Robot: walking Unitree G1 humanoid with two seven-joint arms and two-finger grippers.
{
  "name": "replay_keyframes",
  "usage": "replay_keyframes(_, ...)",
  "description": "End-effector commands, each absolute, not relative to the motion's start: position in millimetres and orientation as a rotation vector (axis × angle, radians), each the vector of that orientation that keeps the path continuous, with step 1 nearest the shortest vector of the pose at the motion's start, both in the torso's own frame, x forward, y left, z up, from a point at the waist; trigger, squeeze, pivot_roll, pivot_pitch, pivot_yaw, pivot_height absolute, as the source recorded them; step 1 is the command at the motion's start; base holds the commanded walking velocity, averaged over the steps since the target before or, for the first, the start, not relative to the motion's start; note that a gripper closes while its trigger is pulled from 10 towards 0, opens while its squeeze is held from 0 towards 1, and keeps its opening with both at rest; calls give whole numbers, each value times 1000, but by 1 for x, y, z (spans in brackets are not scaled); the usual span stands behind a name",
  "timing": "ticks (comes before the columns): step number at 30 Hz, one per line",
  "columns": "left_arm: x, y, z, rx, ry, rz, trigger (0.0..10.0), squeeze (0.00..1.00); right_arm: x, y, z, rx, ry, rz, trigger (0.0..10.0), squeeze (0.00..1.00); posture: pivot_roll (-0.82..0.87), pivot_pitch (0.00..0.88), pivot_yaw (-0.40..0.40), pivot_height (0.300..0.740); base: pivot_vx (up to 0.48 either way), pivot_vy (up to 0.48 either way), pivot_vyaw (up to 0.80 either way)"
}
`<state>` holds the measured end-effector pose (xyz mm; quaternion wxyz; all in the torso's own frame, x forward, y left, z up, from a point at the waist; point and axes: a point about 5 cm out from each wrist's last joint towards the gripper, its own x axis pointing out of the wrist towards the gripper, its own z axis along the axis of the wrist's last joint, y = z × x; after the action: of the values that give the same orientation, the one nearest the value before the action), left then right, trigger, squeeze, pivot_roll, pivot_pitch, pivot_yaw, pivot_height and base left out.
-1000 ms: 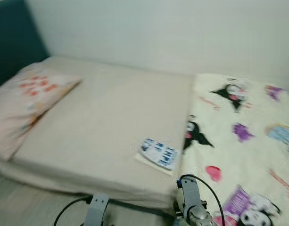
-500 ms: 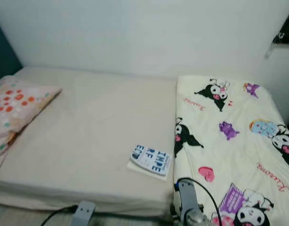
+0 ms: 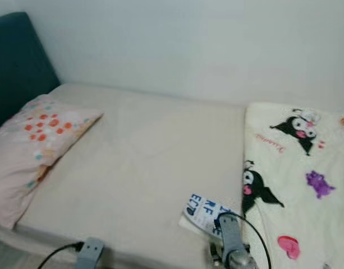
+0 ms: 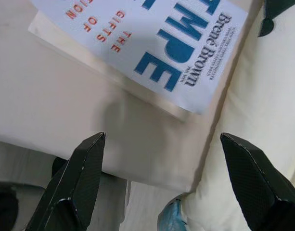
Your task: Clean up the room
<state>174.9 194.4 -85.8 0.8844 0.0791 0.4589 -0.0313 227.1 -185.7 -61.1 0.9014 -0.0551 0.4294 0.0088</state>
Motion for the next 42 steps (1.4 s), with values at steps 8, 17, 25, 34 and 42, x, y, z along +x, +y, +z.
replay_keyframes(8,184,191,-82,122,925,-41,10000,0,229,-210,-56,-10,891,-177,10000,0,-56,94,6,700,0,0,0)
replay_keyframes(17,206,197,-69,103,834,-49,10000,0,239,-226,-46,35,829,-282,10000,0,-48,100,14,665,0,0,0)
replay_keyframes(25,198,201,-72,121,846,-54,10000,0,242,-240,-40,181,783,-390,10000,0,-37,113,20,630,0,0,0)
replay_keyframes(34,184,209,-77,143,877,-50,10000,0,252,-244,-31,303,685,-439,10000,0,-8,140,37,605,0,0,0)
replay_keyframes(42,165,224,-82,187,917,-57,10000,0,277,-253,-4,540,459,-440,10000,0,20,174,64,605,0,0,0)
